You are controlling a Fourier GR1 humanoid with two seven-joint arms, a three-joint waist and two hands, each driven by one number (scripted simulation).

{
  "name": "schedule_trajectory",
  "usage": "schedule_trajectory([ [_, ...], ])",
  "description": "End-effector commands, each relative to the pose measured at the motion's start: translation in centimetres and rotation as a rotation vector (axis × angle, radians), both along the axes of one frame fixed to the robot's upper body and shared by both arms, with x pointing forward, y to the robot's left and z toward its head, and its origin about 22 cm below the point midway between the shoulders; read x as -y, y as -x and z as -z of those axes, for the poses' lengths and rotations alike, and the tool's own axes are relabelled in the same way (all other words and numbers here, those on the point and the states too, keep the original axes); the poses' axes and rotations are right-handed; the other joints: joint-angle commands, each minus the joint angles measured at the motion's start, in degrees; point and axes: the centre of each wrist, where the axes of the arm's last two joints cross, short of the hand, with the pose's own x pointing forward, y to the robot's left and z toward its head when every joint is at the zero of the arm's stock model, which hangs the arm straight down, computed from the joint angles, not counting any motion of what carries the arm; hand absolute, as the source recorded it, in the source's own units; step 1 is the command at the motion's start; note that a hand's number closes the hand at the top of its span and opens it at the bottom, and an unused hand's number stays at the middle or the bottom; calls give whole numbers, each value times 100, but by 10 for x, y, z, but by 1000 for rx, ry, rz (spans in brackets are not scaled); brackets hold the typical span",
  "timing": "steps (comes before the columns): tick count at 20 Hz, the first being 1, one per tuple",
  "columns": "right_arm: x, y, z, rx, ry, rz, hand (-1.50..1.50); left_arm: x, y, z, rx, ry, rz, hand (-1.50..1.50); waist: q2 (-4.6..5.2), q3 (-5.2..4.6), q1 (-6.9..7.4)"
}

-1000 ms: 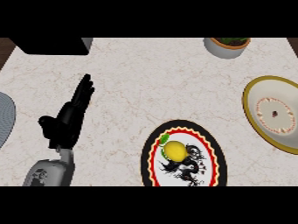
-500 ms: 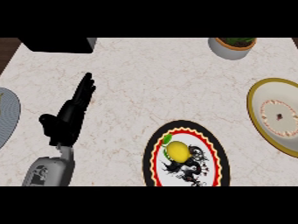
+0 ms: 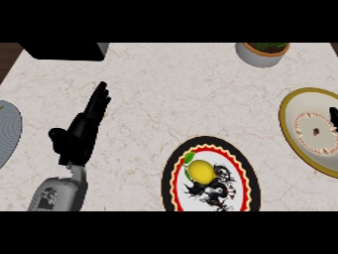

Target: Pick the cupcake from the plate and place it in the bowl

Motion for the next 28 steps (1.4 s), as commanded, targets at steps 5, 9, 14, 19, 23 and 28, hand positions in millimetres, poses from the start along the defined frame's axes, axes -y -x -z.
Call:
schedule_trajectory([
  [5, 13, -29, 22, -205, -97, -167, -150, -15, -1, 2, -3, -11, -8, 0, -16, -2, -71],
  [9, 22, -29, 35, -142, -272, -228, -150, -11, -1, 3, -2, 3, -13, 0, -21, 0, -113],
  [14, 43, -34, 13, 28, -453, -200, -150, -6, -2, 0, 4, -1, -28, 0, -31, -1, -145],
  [19, 71, -28, -12, -37, -565, -142, -150, -33, 5, 7, -1, 1, -30, 0, -43, -8, -163],
  [23, 88, -13, -7, -97, -625, -140, -150, -7, 6, 6, -5, 9, -22, 0, -36, -4, -162],
  [28, 119, 12, -16, -109, -735, -145, -150, -22, 14, -5, -2, 2, -20, 0, -37, 7, -103],
])
